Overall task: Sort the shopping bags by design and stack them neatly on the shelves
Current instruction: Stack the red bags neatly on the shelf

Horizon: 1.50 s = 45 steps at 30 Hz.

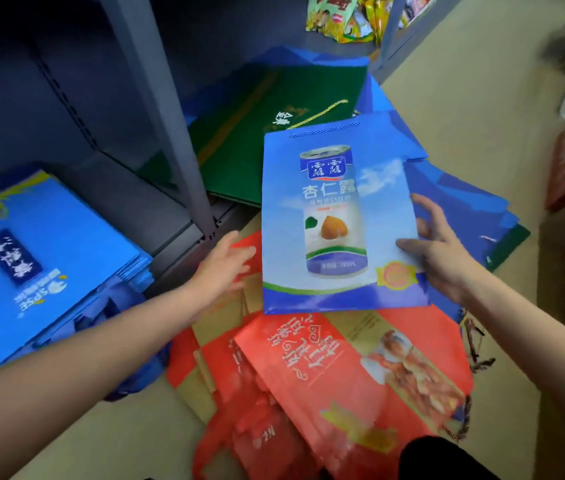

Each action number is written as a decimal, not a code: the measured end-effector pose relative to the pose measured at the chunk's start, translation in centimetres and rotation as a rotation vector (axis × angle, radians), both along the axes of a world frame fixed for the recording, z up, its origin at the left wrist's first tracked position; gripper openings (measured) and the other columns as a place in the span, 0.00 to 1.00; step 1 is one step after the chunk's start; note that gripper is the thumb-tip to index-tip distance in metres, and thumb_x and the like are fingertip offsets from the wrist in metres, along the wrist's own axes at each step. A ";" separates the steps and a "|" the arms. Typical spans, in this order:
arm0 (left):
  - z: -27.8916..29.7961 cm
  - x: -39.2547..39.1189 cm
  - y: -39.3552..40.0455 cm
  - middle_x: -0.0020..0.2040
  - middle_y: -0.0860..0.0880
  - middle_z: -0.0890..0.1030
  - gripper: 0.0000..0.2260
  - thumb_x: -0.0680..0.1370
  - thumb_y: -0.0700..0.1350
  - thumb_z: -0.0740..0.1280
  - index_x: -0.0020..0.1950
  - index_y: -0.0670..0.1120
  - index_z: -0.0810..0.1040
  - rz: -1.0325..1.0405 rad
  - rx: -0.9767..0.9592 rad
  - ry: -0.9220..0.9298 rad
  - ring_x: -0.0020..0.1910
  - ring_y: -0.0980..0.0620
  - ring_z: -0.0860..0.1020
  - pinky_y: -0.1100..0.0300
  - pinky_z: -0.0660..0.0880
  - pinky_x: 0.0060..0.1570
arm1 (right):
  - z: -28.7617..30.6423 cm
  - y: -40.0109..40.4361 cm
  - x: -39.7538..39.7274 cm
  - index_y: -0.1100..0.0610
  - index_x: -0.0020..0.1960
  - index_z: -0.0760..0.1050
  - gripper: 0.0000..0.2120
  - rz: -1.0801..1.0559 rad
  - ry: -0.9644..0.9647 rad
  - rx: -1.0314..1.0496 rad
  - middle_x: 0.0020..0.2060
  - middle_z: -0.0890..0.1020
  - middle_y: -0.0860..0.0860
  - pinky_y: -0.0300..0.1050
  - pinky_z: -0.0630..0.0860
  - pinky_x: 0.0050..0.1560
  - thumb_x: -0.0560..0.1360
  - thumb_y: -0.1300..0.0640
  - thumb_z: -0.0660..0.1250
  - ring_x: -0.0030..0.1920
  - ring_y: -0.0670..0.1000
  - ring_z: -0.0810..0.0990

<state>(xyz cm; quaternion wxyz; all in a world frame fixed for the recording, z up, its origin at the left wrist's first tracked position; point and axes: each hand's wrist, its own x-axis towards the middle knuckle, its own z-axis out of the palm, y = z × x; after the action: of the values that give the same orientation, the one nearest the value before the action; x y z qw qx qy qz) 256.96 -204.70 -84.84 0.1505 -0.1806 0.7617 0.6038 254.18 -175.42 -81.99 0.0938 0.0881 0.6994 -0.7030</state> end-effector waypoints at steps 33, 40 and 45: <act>11.5 7.8 -14.3 0.63 0.65 0.70 0.28 0.74 0.44 0.68 0.70 0.54 0.59 0.114 -0.377 0.773 0.60 0.70 0.70 0.68 0.67 0.61 | 17.2 -24.6 -1.8 0.58 0.50 0.76 0.09 1.115 0.980 1.128 0.33 0.75 0.43 0.38 0.63 0.36 0.71 0.64 0.69 0.38 0.45 0.77; 9.6 15.2 -21.2 0.44 0.54 0.78 0.08 0.79 0.36 0.63 0.49 0.49 0.70 1.021 0.087 0.673 0.36 0.62 0.77 0.69 0.75 0.36 | 14.4 -38.6 -0.6 0.55 0.71 0.64 0.27 0.887 1.189 1.033 0.65 0.67 0.60 0.54 0.63 0.63 0.73 0.60 0.65 0.63 0.61 0.65; 5.3 23.6 -26.9 0.50 0.48 0.76 0.10 0.77 0.34 0.62 0.52 0.48 0.67 1.559 0.107 0.403 0.44 0.52 0.75 0.58 0.75 0.48 | 8.3 -44.5 2.4 0.55 0.73 0.57 0.30 1.080 0.718 1.017 0.68 0.63 0.61 0.52 0.62 0.66 0.75 0.52 0.66 0.67 0.62 0.64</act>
<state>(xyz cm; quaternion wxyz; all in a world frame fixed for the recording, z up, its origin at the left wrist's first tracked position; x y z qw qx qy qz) 280.55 -231.64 -79.55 -0.4458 -0.5401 0.3991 0.5919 256.62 -219.87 -73.67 0.1384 -0.4590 0.8657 -0.1438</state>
